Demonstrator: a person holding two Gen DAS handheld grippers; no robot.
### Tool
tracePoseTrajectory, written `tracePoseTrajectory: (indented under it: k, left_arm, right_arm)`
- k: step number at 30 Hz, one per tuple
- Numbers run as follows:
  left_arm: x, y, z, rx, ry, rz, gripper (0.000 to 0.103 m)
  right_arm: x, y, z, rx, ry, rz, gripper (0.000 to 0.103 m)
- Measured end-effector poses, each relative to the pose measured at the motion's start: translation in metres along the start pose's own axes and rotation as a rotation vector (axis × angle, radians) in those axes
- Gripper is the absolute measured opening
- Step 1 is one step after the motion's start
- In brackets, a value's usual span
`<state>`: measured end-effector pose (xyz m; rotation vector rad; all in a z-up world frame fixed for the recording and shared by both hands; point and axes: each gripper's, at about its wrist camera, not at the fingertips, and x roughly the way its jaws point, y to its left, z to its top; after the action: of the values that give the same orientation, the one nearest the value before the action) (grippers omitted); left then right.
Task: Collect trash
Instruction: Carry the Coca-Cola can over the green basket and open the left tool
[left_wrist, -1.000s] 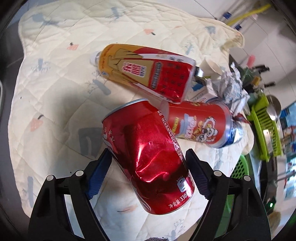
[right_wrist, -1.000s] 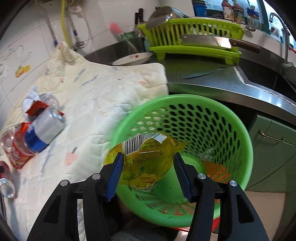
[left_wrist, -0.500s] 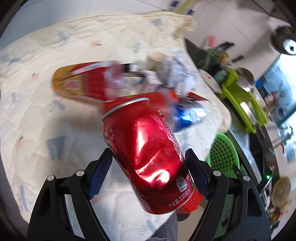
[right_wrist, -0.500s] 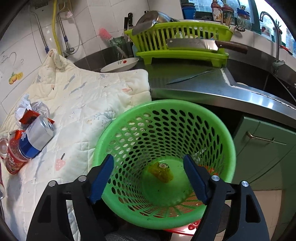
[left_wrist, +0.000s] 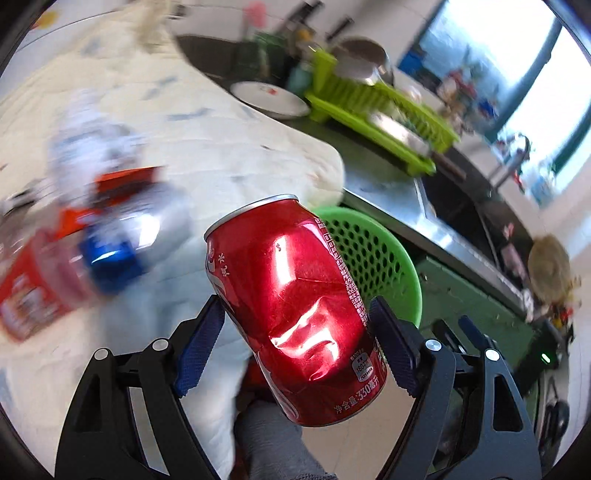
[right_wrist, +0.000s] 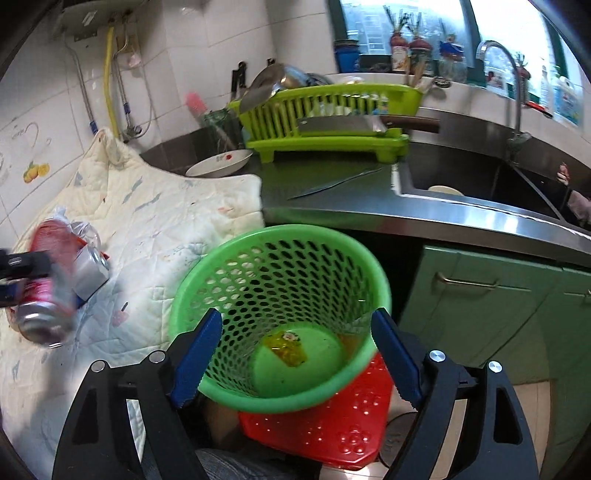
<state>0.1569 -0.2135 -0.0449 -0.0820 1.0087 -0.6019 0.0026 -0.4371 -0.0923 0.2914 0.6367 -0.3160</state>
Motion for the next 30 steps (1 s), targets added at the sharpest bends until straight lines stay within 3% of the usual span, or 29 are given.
tracePoseTrajectory:
  k: [7,16,25,30]
  left_arm:
    - [0.098,-0.069,0.012,0.197,0.144,0.004,0.079]
    - [0.2,-0.103,0.004,0.372,0.304,0.152,0.079]
    - [0.252,-0.117,0.0,0.495,0.358,0.255,0.08]
    - [0.265,-0.12,0.0,0.522,0.353,0.257,0.08]
  right_arm:
    - [-0.007,-0.034,-0.006,0.048,-0.011,-0.022,0.08]
    - [0.003,-0.058,-0.015,0.082,0.009,-0.042,0.08]
    - [0.018,-0.072,-0.024,0.114,0.044,-0.047,0.08]
    - [0.022,-0.075,-0.028,0.123,0.057,-0.05,0.08]
